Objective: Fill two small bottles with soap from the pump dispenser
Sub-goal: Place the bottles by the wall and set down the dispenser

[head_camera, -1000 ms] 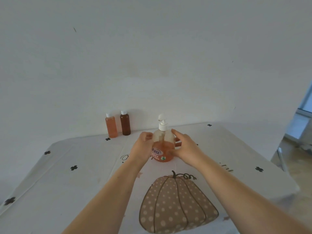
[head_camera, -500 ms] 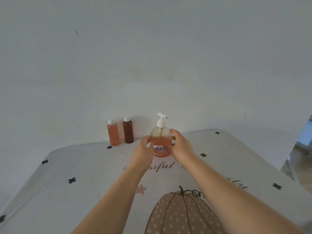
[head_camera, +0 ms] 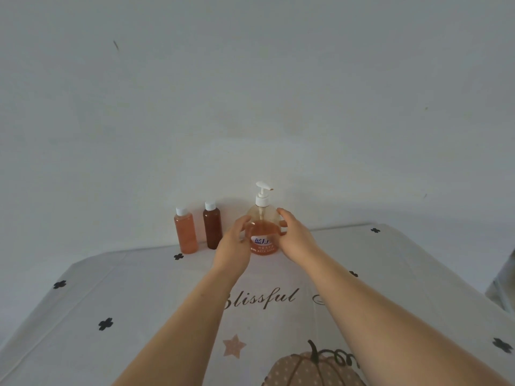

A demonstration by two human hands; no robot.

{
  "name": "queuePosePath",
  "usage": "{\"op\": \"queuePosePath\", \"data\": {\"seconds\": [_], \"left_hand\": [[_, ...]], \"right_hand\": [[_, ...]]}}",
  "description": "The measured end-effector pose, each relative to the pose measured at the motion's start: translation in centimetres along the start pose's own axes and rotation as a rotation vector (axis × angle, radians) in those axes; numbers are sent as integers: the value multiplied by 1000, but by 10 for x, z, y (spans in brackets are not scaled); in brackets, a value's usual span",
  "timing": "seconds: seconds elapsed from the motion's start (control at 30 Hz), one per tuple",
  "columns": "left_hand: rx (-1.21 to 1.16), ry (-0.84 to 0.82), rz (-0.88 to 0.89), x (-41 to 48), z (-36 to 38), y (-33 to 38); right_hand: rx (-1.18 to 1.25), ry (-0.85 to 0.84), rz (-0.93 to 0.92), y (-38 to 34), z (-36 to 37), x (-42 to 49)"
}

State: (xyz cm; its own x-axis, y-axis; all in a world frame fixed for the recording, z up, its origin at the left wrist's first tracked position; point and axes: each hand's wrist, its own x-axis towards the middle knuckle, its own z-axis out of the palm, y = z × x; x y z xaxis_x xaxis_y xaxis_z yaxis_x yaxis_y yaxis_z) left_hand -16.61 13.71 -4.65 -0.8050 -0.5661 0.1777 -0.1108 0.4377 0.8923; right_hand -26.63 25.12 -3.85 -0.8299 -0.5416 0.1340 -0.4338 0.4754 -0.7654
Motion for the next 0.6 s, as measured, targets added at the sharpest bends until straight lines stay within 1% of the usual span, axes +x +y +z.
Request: {"op": "queuePosePath", "data": {"seconds": [0.13, 0.2, 0.27, 0.4, 0.5, 0.6], "left_hand": [[-6, 32, 8, 3, -1, 0], [28, 53, 7, 3, -2, 5], [76, 112, 20, 7, -4, 14], [9, 219, 68, 16, -8, 48], [35, 216, 122, 25, -6, 71], [109, 188, 136, 35, -3, 83]], "right_hand": [[11, -12, 2, 4, -2, 1], [9, -12, -5, 4, -2, 1], [8, 0, -2, 2, -1, -2], [12, 19, 10, 0, 3, -5], [25, 26, 9, -4, 9, -5], [-32, 53, 3, -7, 11, -4]]}}
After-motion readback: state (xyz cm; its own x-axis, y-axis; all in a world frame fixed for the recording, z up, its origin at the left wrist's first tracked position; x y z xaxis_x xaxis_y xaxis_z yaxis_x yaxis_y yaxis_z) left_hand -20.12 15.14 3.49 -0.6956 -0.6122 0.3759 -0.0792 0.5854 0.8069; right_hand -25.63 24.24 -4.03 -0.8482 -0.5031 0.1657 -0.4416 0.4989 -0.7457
